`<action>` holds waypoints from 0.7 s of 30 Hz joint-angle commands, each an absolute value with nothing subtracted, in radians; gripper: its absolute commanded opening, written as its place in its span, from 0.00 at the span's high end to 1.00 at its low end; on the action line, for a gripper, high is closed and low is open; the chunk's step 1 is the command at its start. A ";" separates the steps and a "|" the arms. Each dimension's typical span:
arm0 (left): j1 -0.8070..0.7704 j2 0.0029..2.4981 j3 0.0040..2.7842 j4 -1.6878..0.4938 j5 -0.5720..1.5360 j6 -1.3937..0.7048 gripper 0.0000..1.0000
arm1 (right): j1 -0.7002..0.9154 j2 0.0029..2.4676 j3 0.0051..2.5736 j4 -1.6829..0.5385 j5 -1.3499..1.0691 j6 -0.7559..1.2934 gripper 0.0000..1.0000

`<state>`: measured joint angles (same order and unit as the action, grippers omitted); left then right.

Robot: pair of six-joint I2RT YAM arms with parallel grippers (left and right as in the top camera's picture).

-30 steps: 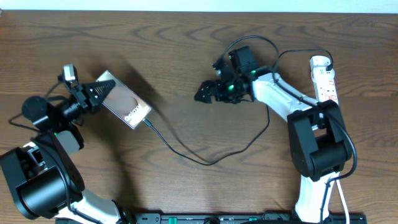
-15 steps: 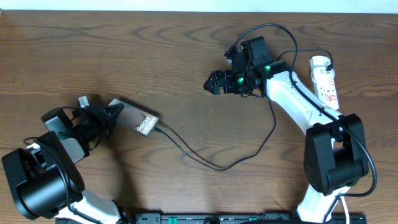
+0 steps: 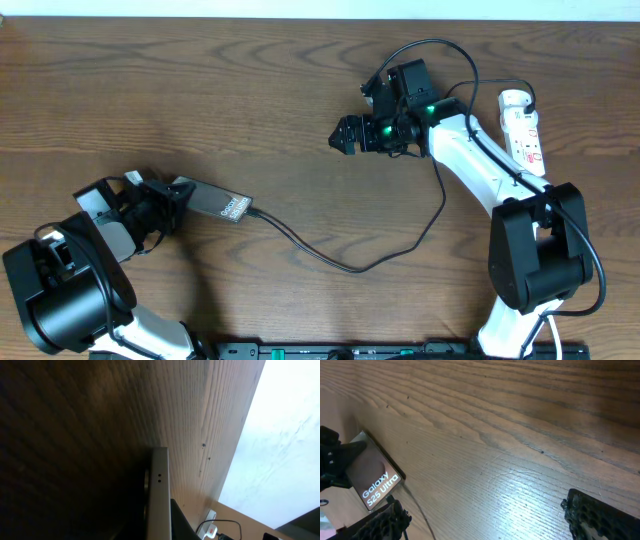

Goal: Plug charger to phone and switch on socket
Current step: 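Lower the held phone flat onto the table with the left gripper, then open the left gripper and release the phone on the table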

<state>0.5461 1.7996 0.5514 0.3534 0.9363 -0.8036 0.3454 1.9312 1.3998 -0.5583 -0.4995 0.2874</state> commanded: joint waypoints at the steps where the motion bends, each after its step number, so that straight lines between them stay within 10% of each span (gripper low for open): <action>1: 0.544 1.790 0.562 0.340 0.889 -0.778 0.93 | 0.342 1.920 1.414 -0.561 -0.495 0.272 0.01; 8: 0.544 1.790 0.562 0.292 0.910 -0.779 0.90 | 0.342 1.920 1.414 -0.562 -0.495 0.264 0.01; 13: 0.544 1.790 0.562 0.292 0.942 -0.779 0.58 | 0.342 1.920 1.414 -0.562 -0.495 0.264 0.01; 21: 0.544 1.790 0.562 0.215 0.941 -0.778 0.47 | 0.342 1.920 1.414 -0.569 -0.477 0.264 0.01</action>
